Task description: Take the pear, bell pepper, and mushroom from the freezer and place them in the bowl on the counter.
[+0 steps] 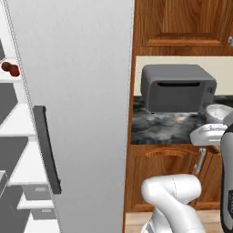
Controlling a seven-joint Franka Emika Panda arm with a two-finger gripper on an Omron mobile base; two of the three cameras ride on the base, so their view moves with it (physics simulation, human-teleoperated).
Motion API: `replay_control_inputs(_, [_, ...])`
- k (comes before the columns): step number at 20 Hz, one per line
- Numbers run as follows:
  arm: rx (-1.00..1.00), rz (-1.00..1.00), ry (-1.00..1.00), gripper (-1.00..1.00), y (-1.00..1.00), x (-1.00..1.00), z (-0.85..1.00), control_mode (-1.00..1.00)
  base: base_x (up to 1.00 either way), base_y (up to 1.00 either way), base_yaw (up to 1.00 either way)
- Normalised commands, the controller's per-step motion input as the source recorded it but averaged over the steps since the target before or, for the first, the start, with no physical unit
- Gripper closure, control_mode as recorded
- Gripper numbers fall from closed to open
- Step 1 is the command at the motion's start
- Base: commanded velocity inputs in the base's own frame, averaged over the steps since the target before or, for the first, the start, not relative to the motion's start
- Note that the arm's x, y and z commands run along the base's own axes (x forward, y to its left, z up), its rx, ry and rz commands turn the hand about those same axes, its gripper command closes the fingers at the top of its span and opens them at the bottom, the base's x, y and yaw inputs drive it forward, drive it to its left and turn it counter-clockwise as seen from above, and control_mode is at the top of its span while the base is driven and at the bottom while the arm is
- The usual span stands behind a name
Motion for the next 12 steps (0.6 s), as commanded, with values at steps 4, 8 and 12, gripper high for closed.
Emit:
replay_control_inputs(4, [0.0,0.0,0.0,1.0,0.0,0.0,0.0,1.0,0.28,-0.99,-0.13])
replay_control_inputs(8, [0.0,0.0,0.0,1.0,0.0,0.0,0.0,1.0,0.37,-0.9,-0.1])
replay_control_inputs(12, [0.0,0.0,0.0,1.0,0.0,0.0,0.0,1.0,0.56,-0.46,-0.09])
